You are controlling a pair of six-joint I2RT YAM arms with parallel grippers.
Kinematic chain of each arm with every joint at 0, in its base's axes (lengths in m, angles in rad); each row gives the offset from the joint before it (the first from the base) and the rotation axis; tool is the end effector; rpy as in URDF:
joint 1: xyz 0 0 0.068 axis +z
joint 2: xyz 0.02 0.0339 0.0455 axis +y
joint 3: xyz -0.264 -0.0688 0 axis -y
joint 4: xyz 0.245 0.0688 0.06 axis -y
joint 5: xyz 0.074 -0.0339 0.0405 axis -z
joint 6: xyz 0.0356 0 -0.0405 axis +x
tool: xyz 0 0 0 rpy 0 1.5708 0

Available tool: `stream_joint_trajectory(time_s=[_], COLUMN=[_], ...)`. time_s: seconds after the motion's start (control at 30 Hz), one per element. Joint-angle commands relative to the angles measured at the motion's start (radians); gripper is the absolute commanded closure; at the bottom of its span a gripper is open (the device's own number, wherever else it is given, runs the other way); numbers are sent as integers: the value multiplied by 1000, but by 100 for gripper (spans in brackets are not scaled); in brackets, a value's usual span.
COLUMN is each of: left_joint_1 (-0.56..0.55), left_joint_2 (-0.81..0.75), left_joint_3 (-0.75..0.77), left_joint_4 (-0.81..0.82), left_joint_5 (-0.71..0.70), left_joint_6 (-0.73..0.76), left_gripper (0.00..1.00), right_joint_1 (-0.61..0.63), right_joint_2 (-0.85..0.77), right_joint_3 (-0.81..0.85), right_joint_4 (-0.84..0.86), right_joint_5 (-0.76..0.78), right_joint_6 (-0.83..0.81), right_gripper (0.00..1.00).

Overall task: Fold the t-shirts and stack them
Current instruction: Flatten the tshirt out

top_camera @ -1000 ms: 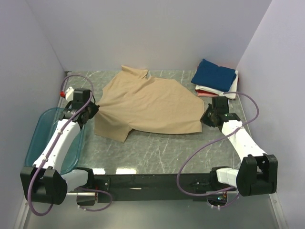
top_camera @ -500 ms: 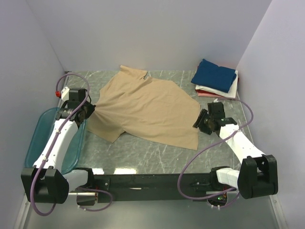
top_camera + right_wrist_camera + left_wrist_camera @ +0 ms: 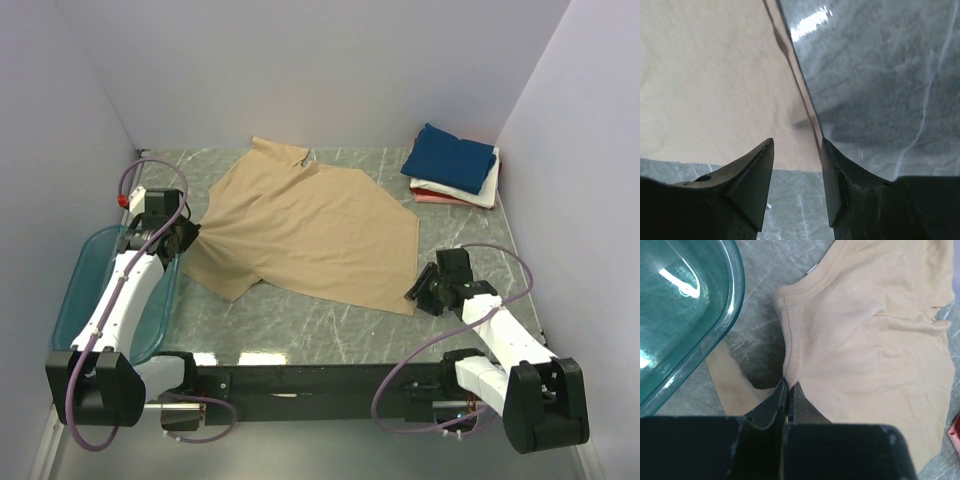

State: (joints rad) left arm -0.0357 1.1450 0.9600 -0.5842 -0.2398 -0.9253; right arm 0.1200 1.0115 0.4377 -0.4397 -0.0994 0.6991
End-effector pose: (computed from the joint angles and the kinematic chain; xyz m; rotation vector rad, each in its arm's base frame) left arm 0.2410 -0.0001 0.2923 -1.1045 2.0421 -0.2064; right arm 0.1744 0.0246 0.1618 0.7171 2.5386 0.4208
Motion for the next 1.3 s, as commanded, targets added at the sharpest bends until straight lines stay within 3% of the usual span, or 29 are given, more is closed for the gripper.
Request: stream_joint_trajectory(time_s=[0.0, 0.47, 0.7, 0.8, 0.83, 1.0, 1.27], left_joint_1=[7, 5, 8, 8, 11, 13, 13], left_joint_2=[-11, -7, -14, -22, -31, -53, -123], left_joint_3=[-7, -53, -63, -60, -56, -9, 216], left_joint_4=[34, 60, 58, 49, 47, 11, -94], left_joint_5=[11, 19, 20, 19, 19, 30, 46], left_joint_6=[17, 5, 14, 16, 17, 42, 85], left_gripper=[99, 99, 99, 99, 99, 99, 100], right_joint_1=[6, 7, 7, 9, 7, 4, -23], right_joint_2=[-40, -41, 24, 74, 90, 27, -67], right_joint_3=[-25, -67, -70, -50, -39, 71, 384], right_joint_4=[-46, -74, 1, 21, 19, -33, -146], right_joint_5=[-20, -51, -60, -86, -95, -99, -63], right_joint_6=[54, 102, 80, 62, 53, 34, 22], right_gripper=[50, 50, 74, 97, 100, 100, 100])
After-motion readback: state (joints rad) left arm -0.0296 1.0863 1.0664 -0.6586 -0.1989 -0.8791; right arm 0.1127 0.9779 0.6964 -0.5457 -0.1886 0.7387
